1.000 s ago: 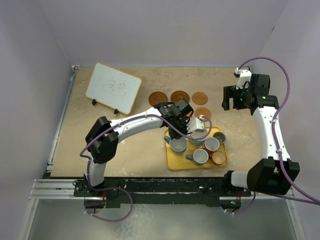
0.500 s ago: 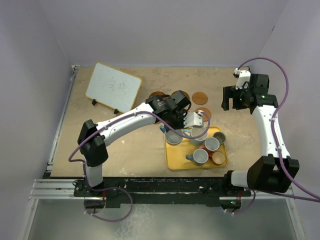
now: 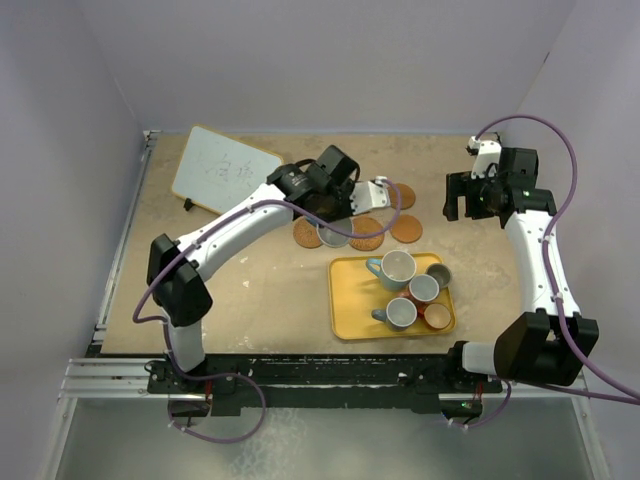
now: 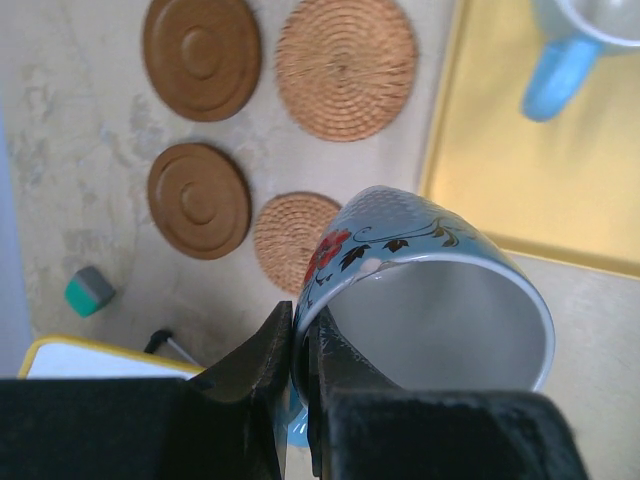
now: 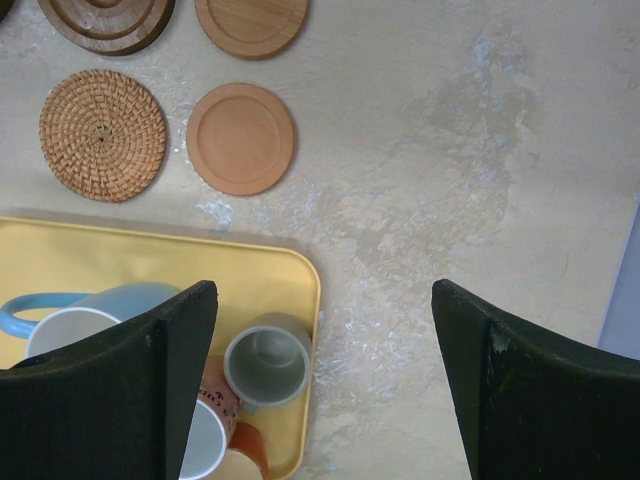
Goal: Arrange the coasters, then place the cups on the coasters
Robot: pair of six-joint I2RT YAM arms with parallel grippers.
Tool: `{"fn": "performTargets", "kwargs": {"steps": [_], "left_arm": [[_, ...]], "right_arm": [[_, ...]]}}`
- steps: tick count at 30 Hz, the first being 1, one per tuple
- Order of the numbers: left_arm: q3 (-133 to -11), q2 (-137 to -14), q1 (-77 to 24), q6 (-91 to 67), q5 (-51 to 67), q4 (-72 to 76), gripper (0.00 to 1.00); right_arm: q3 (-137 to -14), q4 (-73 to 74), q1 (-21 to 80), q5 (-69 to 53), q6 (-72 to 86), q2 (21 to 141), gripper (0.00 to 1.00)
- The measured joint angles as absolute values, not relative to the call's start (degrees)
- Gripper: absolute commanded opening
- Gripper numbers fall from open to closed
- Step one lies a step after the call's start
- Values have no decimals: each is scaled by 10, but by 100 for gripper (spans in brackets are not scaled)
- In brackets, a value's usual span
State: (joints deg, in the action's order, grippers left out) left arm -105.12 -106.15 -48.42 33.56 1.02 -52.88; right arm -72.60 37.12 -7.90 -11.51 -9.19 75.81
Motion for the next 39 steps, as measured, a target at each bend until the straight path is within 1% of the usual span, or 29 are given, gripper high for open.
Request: {"fn": "performTargets", "kwargs": {"steps": [5, 10, 28, 39], "left_arm": [[-1057, -1062, -437, 322, -12, -493, 3], [-1090, -1081, -399, 308, -25, -474, 3], [-1228, -1230, -309, 245, -4, -479, 3], [-1310, -1313, -283, 201, -1, -490, 3]], "right_arm": [[-726, 371, -79, -115, -92, 758, 89], [-726, 371, -79, -115, -92, 758, 89], [-726, 371, -79, -115, -94, 758, 89], [-724, 371, -79, -115, -95, 758, 89]]}}
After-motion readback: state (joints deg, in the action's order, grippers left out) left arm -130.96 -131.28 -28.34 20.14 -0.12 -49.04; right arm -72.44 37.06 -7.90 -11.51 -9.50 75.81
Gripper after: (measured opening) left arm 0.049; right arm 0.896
